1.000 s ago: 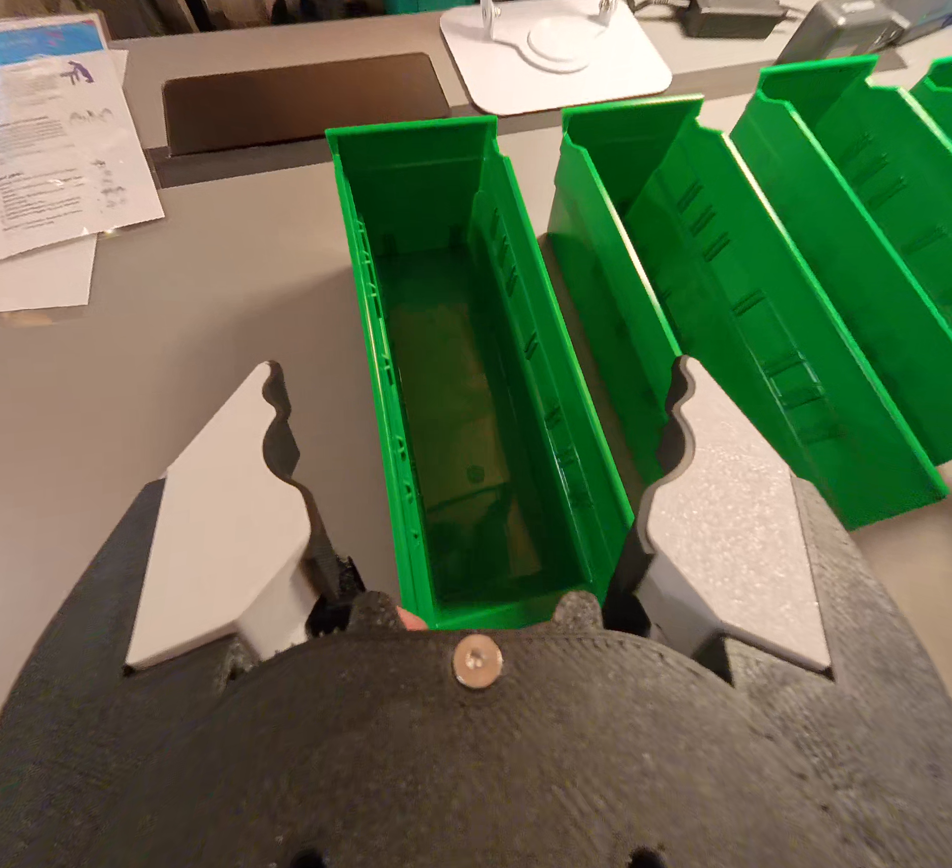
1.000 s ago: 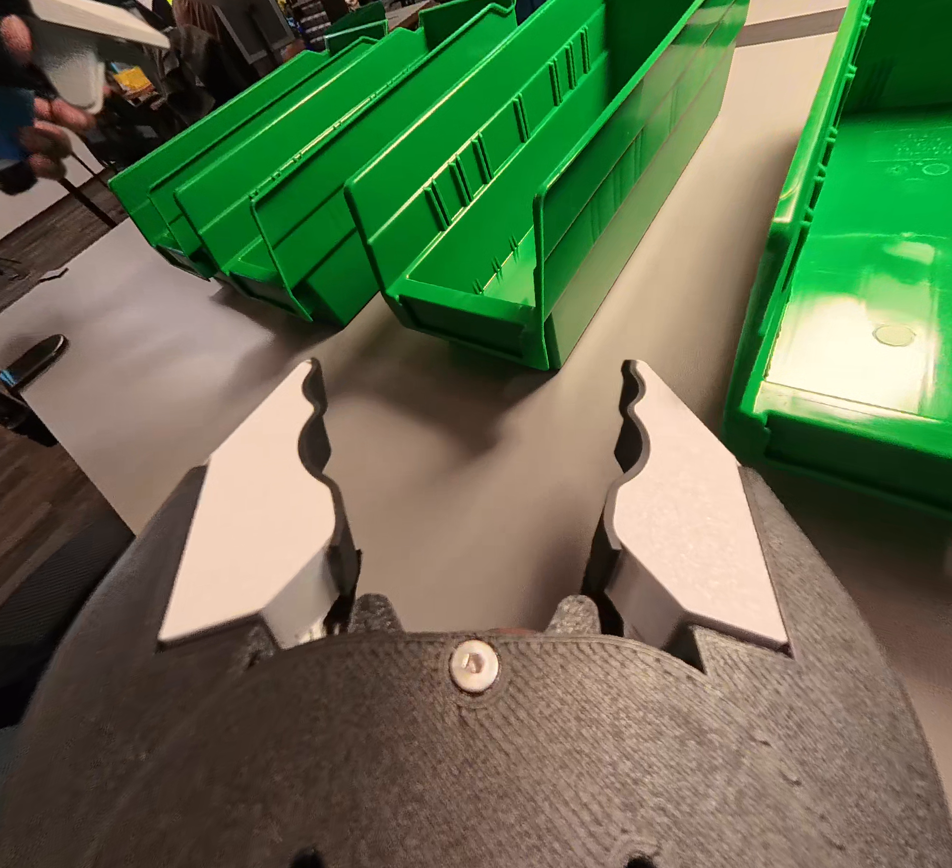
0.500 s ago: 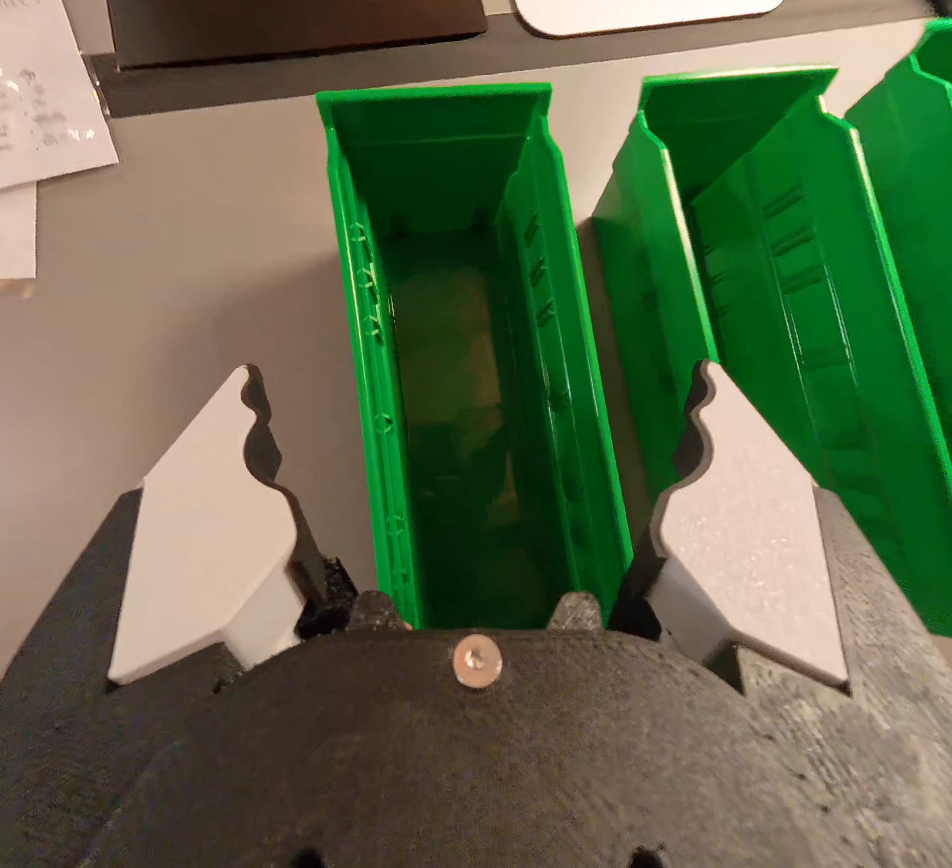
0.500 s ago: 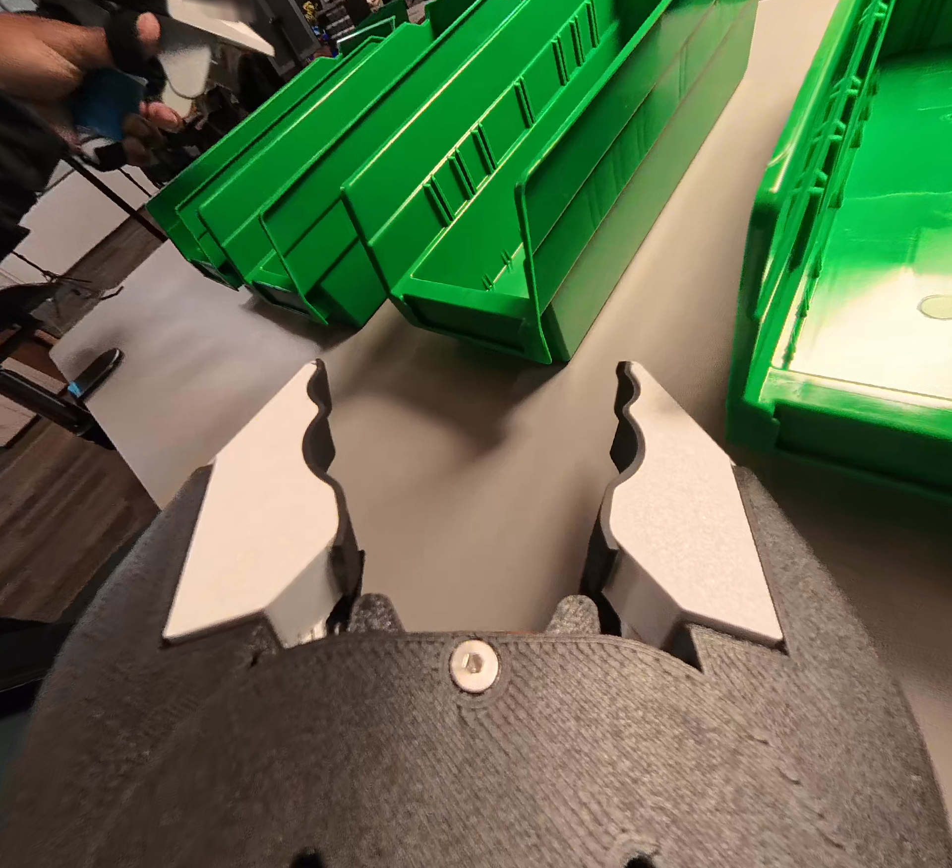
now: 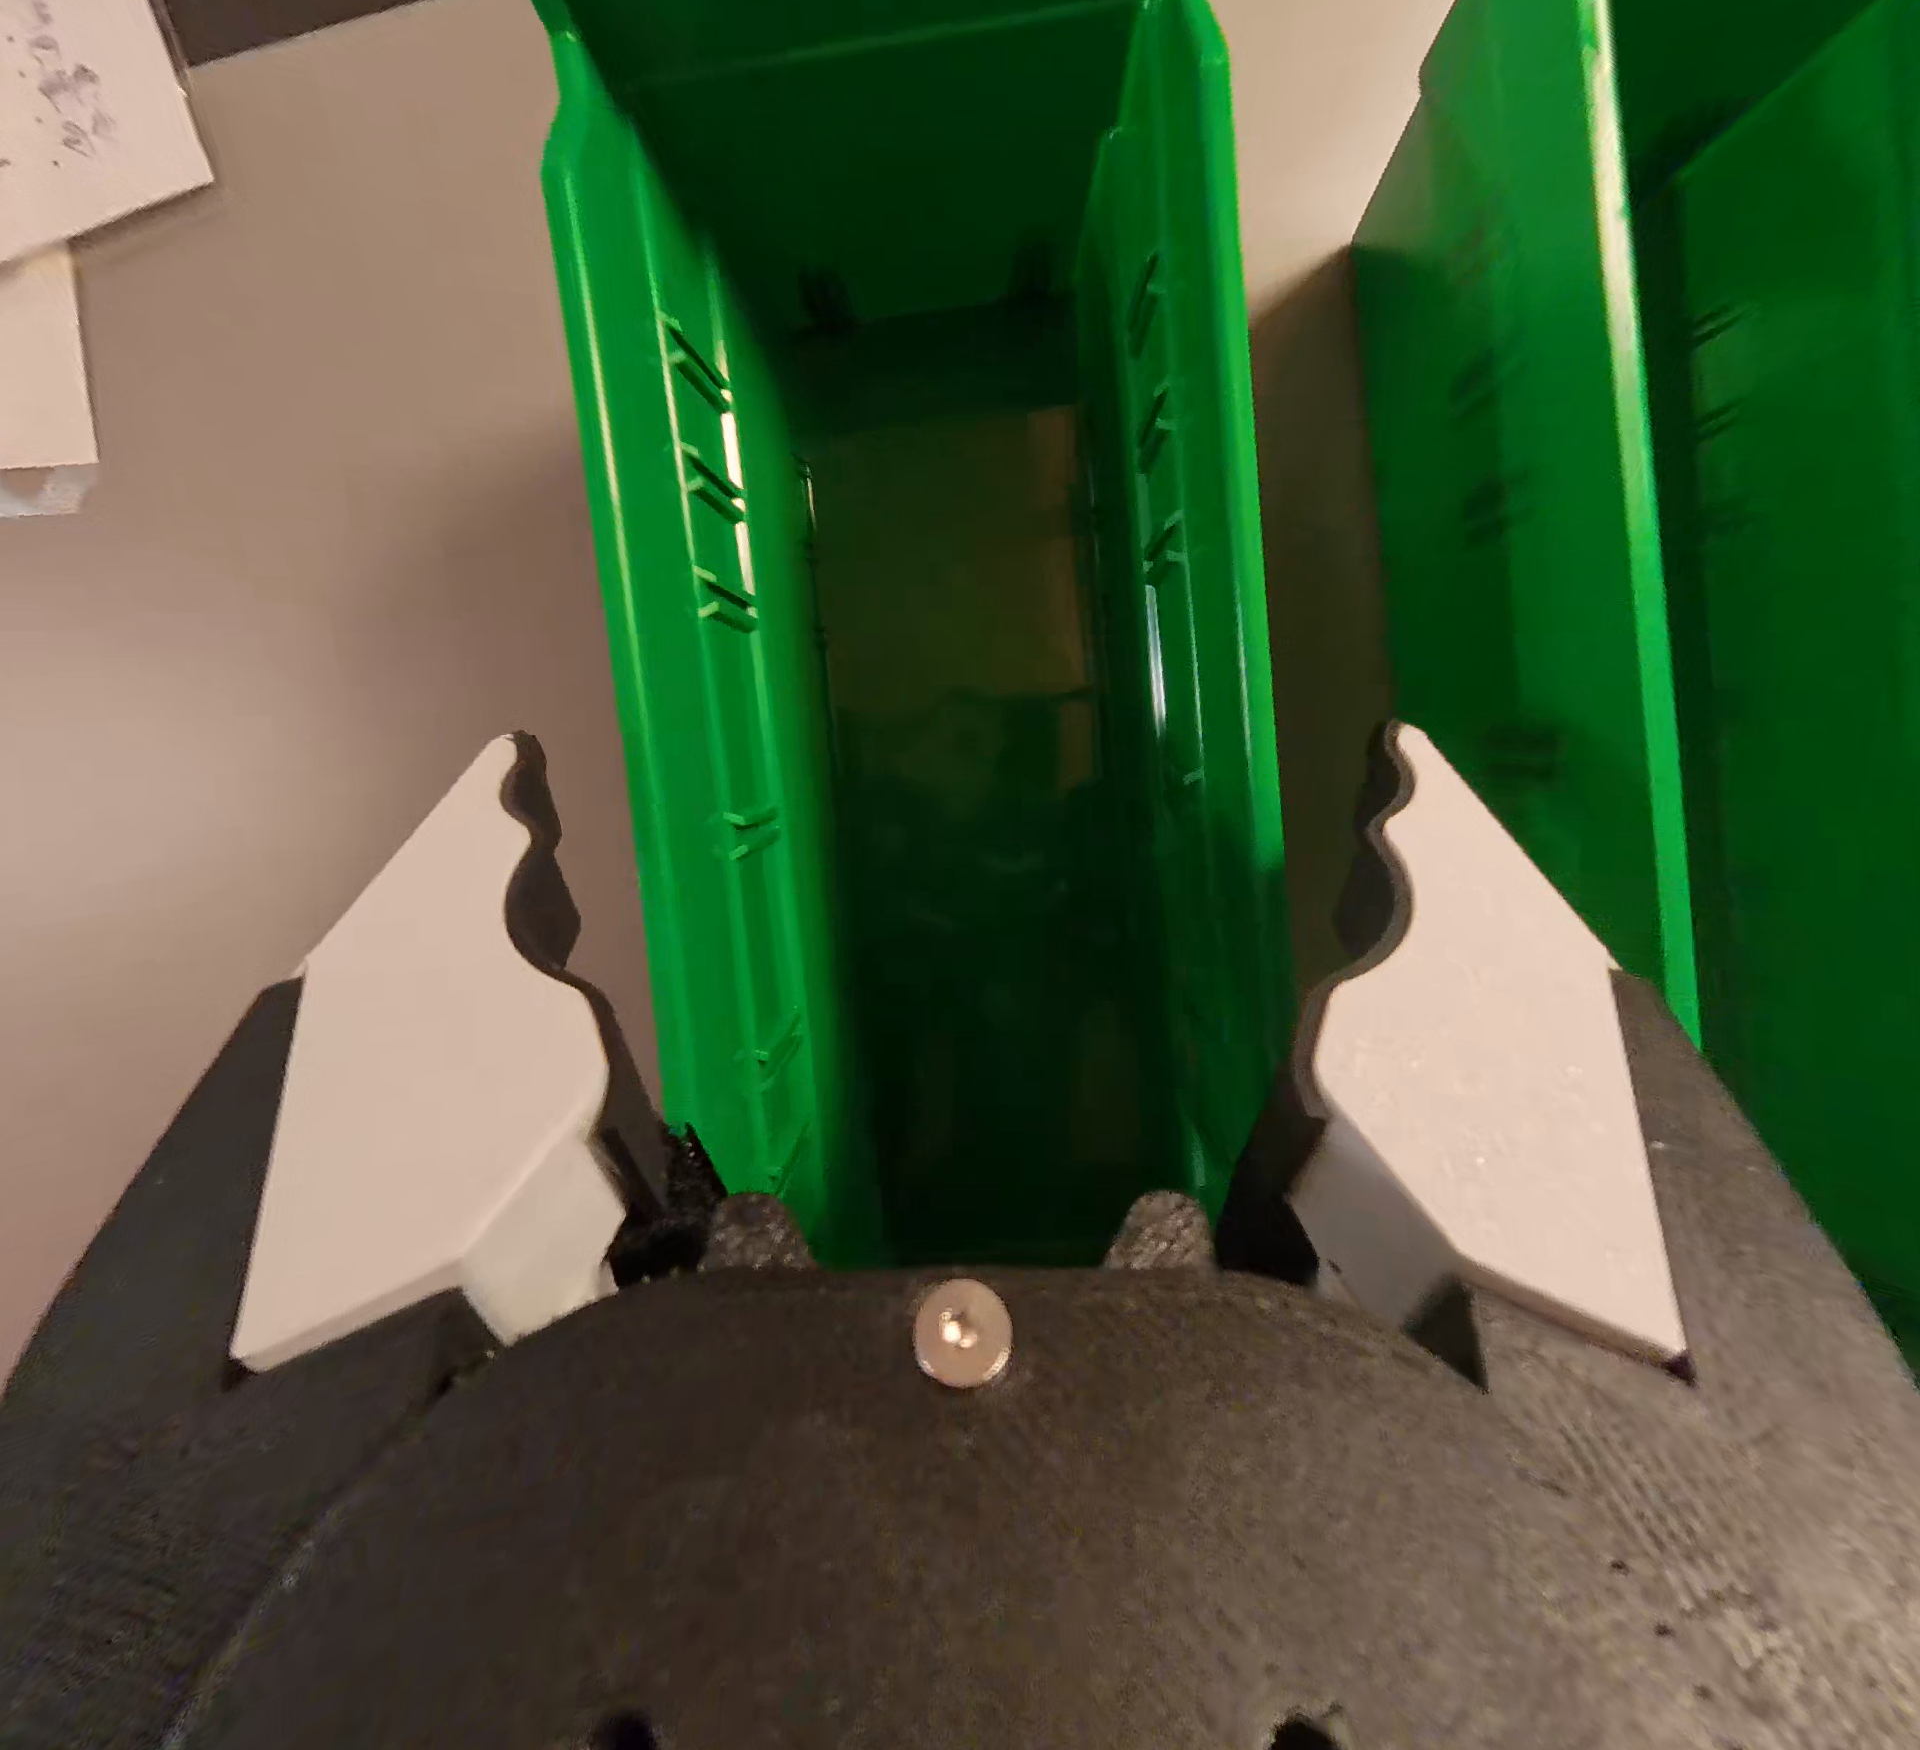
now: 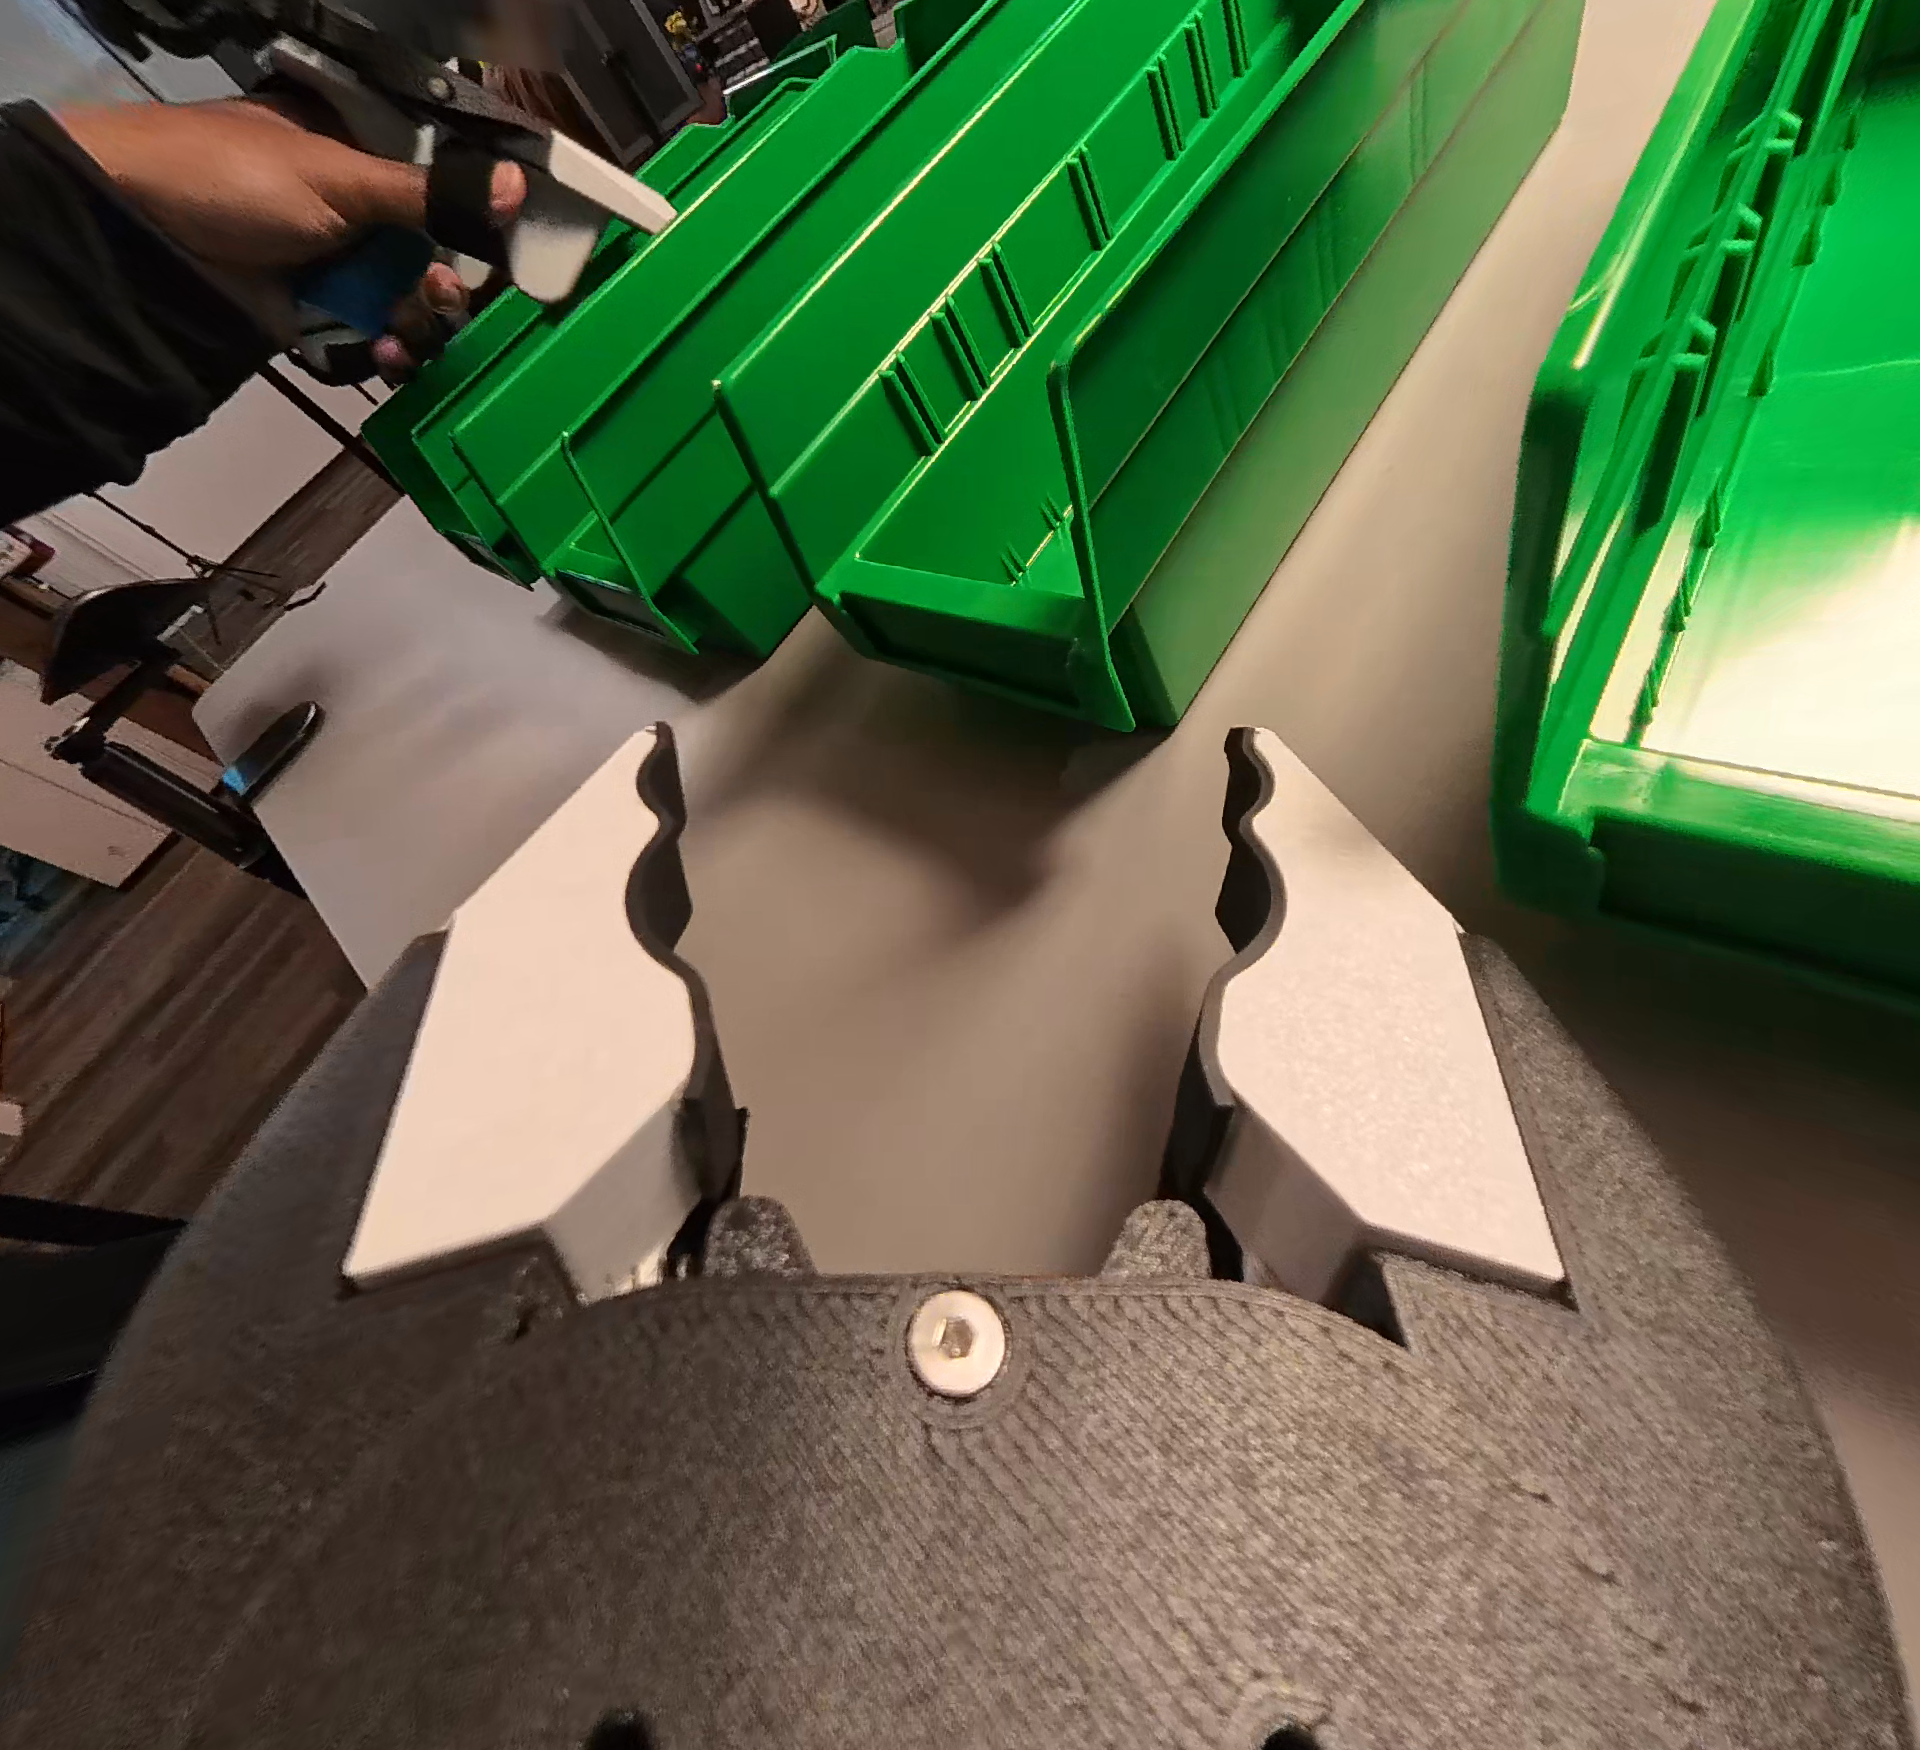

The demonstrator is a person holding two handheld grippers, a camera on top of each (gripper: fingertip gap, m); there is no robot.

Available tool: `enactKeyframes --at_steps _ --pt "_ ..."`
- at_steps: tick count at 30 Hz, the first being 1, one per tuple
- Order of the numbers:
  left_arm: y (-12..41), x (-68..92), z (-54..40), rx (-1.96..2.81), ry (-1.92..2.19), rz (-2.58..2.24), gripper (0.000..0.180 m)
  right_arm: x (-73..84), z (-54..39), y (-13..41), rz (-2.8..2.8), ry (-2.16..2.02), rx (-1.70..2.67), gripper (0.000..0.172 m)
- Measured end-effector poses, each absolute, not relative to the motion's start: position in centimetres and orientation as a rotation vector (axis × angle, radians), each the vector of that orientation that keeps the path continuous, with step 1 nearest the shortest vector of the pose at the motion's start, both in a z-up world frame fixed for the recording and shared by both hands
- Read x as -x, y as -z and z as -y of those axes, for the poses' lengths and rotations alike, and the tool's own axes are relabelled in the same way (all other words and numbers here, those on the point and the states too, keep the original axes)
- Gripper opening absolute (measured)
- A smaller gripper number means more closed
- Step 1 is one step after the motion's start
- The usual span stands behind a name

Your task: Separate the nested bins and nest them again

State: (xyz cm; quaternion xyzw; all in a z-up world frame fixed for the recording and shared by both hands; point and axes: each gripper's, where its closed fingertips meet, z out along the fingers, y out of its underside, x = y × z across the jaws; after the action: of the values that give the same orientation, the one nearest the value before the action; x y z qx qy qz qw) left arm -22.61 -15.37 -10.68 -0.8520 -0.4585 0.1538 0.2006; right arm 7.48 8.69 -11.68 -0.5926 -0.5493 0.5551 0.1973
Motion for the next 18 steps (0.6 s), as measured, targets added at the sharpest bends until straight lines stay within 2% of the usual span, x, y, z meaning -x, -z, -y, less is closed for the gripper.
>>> enactKeyframes --at_steps 1,13,18 --pt "11.0 22.5 15.4 2.401 -0.426 1.283 0.144 -7.5 -8.7 11.7 1.536 -1.560 1.660 0.105" --pt "11.1 22.3 16.3 2.511 -0.438 1.241 0.139 -7.5 -8.6 11.5 1.535 -1.597 1.661 0.103" --pt "13.1 22.1 17.9 2.622 -0.414 1.237 0.142 -7.5 -8.5 11.6 1.543 -1.602 1.662 0.102"
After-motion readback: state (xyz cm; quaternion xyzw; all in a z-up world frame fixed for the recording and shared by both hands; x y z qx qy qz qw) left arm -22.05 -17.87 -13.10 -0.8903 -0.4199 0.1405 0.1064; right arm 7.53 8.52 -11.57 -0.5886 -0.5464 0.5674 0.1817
